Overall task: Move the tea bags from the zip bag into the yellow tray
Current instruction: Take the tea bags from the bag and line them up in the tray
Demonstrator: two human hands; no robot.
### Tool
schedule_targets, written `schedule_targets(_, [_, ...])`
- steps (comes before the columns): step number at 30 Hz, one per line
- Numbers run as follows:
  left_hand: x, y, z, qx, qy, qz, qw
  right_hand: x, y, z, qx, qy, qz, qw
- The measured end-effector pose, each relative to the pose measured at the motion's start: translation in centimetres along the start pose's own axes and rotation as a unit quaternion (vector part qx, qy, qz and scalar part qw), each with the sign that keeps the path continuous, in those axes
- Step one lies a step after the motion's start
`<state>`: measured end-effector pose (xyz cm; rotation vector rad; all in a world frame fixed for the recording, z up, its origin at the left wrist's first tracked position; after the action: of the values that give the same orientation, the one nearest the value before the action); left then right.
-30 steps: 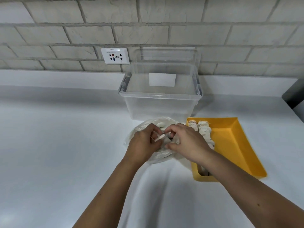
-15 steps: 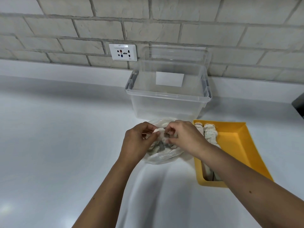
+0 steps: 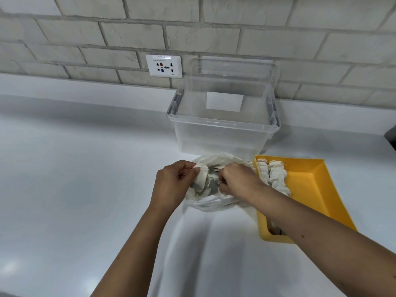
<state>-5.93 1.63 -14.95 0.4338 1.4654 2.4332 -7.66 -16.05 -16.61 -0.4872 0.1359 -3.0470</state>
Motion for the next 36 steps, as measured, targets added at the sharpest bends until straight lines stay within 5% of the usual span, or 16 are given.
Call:
schedule_targets(4, [0.5,0.1,0.2,-0.009,0.014,0.015,1.0,1.6,1.3,1.7,-0.139,0.065,0.009,0.988])
schedule_targets(8, [0.7,0.0,0.2,0.063,0.024,0.066,0.996,4.8,1.7,3.8,-0.31,0.203,0.061,0.927])
schedule_targets(14, [1.3,1.0,-1.4,0.191,-0.04,0.126,0.973,7.4,-0.3,3.0,-0.288,0.287,0.167,0.898])
schedule_targets(21, [1.8,1.8,-2.2,0.241,-0.07,0.122,0.96,7.3,-0.9,1.7,-0.21,0.237,0.174,0.932])
schedule_targets(27, [1.1,1.2,-0.1,0.102,0.023,0.045,0.993,5.9,-0.4,2.3,-0.238,0.152,0.189,0.94])
schedule_targets(36, [0.8,0.2,2.5,0.066,0.073,0.029,0.995,0.9,0.3,0.3,-0.258,0.009,0.071,0.964])
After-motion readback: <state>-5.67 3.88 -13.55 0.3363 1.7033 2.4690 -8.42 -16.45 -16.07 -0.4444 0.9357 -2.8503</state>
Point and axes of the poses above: each hand's wrist, its own x-axis away from the middle knuckle, its own z-axis out of the back of the hand, y = z × x, the point moved 4 cm from there along -x, towards the middle knuckle, and after that the axes turned 11 degrees about -y, right-handed, at the moved point
